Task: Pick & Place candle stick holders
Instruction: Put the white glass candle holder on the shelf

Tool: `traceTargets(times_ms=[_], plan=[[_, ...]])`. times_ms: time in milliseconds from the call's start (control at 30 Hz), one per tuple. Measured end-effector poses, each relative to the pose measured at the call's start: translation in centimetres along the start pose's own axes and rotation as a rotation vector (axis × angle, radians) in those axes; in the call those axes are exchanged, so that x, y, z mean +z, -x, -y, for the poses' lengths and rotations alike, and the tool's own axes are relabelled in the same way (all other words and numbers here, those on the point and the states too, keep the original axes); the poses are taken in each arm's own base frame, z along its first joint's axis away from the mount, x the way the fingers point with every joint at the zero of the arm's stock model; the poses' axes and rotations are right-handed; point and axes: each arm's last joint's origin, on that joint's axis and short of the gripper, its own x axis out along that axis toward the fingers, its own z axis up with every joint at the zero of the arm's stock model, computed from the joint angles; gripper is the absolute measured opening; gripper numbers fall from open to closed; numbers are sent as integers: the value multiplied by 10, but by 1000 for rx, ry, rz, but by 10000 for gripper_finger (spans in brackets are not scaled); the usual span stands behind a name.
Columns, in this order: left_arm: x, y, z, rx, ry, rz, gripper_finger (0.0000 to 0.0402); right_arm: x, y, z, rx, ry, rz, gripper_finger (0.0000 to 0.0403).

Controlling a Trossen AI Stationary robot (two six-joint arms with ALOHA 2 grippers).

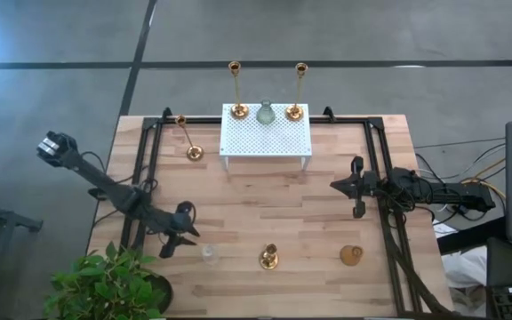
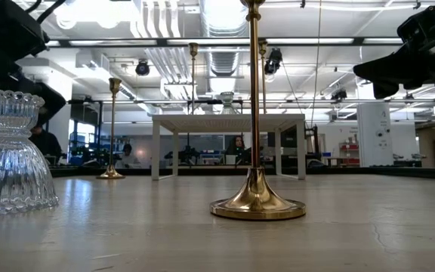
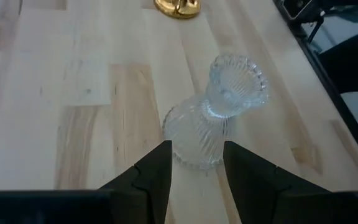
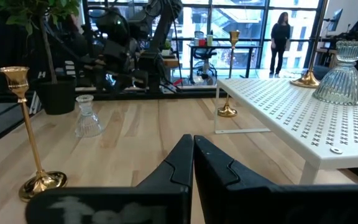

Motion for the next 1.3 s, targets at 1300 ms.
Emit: traceTargets(times_ms=[1300], plan=[[9,-48,11,-68,-65,52,285,0,0,0,0,0,1,8]])
